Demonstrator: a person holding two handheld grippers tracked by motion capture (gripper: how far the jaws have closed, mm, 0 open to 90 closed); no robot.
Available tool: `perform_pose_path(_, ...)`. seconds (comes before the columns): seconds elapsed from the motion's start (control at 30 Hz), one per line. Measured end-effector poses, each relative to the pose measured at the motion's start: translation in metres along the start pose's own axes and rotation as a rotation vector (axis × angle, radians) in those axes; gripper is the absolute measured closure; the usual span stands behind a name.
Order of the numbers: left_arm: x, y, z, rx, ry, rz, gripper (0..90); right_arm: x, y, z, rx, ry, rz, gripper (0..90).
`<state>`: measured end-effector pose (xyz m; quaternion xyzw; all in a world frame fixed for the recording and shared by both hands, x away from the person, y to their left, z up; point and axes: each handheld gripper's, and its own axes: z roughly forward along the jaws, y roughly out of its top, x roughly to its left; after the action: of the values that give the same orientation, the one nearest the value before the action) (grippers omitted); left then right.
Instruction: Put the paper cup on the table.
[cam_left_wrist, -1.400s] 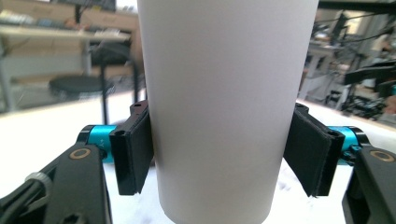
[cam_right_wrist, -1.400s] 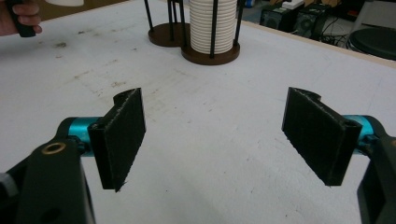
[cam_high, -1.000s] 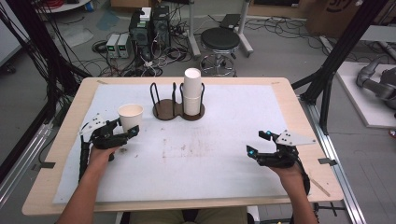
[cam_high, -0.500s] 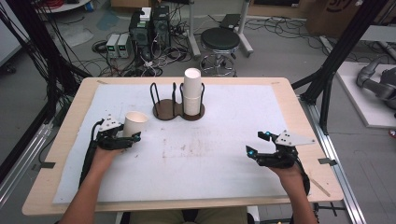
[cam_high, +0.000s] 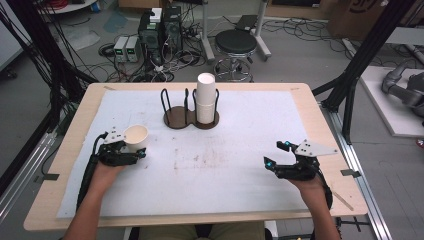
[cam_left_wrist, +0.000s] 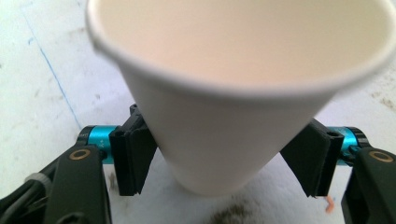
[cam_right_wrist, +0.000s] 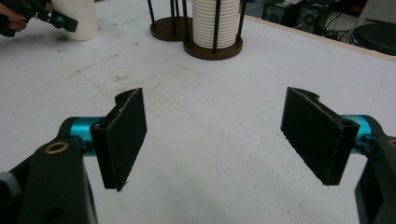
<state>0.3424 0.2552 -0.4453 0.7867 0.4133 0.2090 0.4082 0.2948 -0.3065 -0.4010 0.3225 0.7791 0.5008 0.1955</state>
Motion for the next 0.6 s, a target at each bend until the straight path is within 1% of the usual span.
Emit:
perform_pose_path(0.1,0.001,-0.004,-0.002,-0.001,-0.015,-0.019,30.7,0.000,0.000,-0.001,0.001,0.000,0.004,23.0)
perform_pose_path(0.17,0.002,-0.006,-0.002,0.007,-0.027,-0.035,30.3,0.000,0.000,-0.001,-0.001,0.000,0.002,23.0)
perform_pose_path(0.23,0.002,-0.007,-0.002,0.015,-0.031,-0.051,25.0,0.000,0.000,-0.001,-0.001,0.000,0.001,23.0)
perform_pose_path(0.3,0.003,-0.007,-0.004,0.003,-0.038,-0.072,19.4,-0.001,0.000,-0.001,-0.001,0.001,0.002,23.0)
perform_pose_path(0.37,0.004,-0.008,-0.009,-0.005,-0.037,-0.093,18.8,-0.001,0.000,-0.001,-0.001,0.002,0.002,23.0)
perform_pose_path(0.47,0.006,-0.013,-0.022,-0.030,-0.032,-0.117,18.8,0.000,-0.001,-0.002,0.002,0.001,0.007,23.0)
perform_pose_path(0.5,0.007,-0.016,-0.029,-0.057,-0.032,-0.135,18.8,-0.001,-0.001,-0.002,0.000,-0.001,0.002,23.0)
perform_pose_path(0.53,0.007,-0.017,-0.033,-0.071,-0.038,-0.142,18.8,-0.001,-0.001,-0.002,0.001,-0.001,0.004,23.0)
perform_pose_path(0.6,0.009,-0.021,-0.044,-0.126,-0.041,-0.156,18.8,-0.001,-0.001,-0.002,0.000,-0.006,0.002,23.0)
